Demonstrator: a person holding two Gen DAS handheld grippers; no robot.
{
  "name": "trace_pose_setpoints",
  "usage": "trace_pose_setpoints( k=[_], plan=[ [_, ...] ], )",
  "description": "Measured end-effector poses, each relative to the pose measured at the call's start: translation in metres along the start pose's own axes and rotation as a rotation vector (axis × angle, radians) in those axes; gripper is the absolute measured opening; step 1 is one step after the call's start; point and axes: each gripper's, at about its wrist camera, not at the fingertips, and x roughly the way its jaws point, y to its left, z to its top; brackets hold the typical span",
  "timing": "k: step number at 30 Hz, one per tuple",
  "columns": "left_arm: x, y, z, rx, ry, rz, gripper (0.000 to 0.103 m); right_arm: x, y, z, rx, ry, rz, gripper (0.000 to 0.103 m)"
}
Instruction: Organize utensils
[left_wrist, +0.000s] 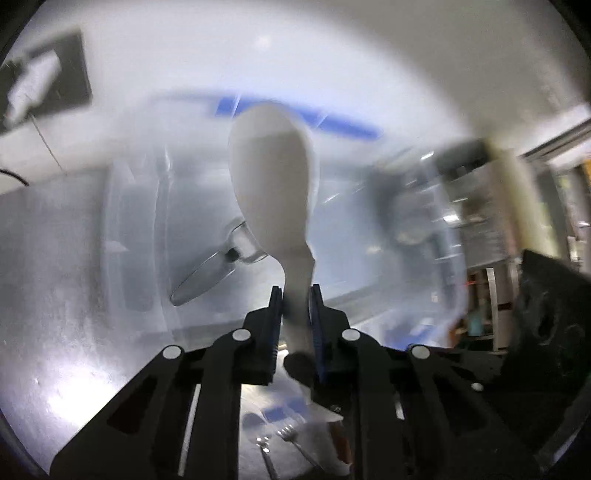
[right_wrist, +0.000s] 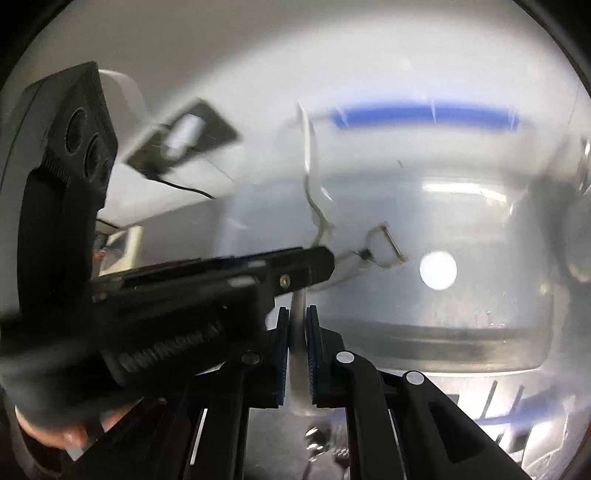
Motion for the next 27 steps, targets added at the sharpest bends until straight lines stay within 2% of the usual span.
trace_pose_setpoints(
  k=[1,4,8,13,17,19,22,23,25,26,27],
  plan=[
    [0.013,0.005,-0.003,-0.008,0.025,0.017,0.007,0.012,-0.003,0.003,0.019,0.019,-0.006,0.010],
    [0.048,0.013,-0.003,-0.039,0.086,0.068,0.007,0.035,-0.022,0.021,0.067,0.080,0.000,0.009],
    [0.064,0.015,-0.004,-0.048,0.107,0.111,0.007,0.059,-0.036,0.027,0.078,0.134,0.002,0.009],
    [0.073,0.027,0.000,-0.059,0.122,0.139,0.007,0.077,-0.043,0.027,0.086,0.159,-0.040,0.009],
    [0.075,0.032,0.000,-0.058,0.128,0.150,0.007,0.076,-0.039,0.023,0.101,0.158,-0.059,0.009],
    [0.079,0.027,-0.002,-0.057,0.124,0.152,0.007,0.071,-0.035,0.021,0.095,0.133,-0.082,0.015],
    [0.061,0.019,-0.006,-0.009,0.065,0.191,0.008,0.050,-0.027,0.015,0.073,0.064,-0.123,0.026],
    [0.052,0.015,-0.008,0.010,0.042,0.209,0.008,0.034,-0.020,0.010,0.047,0.026,-0.142,0.026],
    [0.027,0.002,-0.013,0.075,-0.039,0.252,0.008,0.010,-0.007,0.000,-0.002,-0.034,-0.170,0.026],
    [0.008,-0.008,-0.019,0.112,-0.103,0.279,0.008,-0.008,0.002,-0.009,-0.032,-0.073,-0.184,0.026],
    [-0.007,-0.014,-0.024,0.136,-0.155,0.297,0.009,-0.023,0.008,-0.019,-0.056,-0.106,-0.188,0.030]
  ],
)
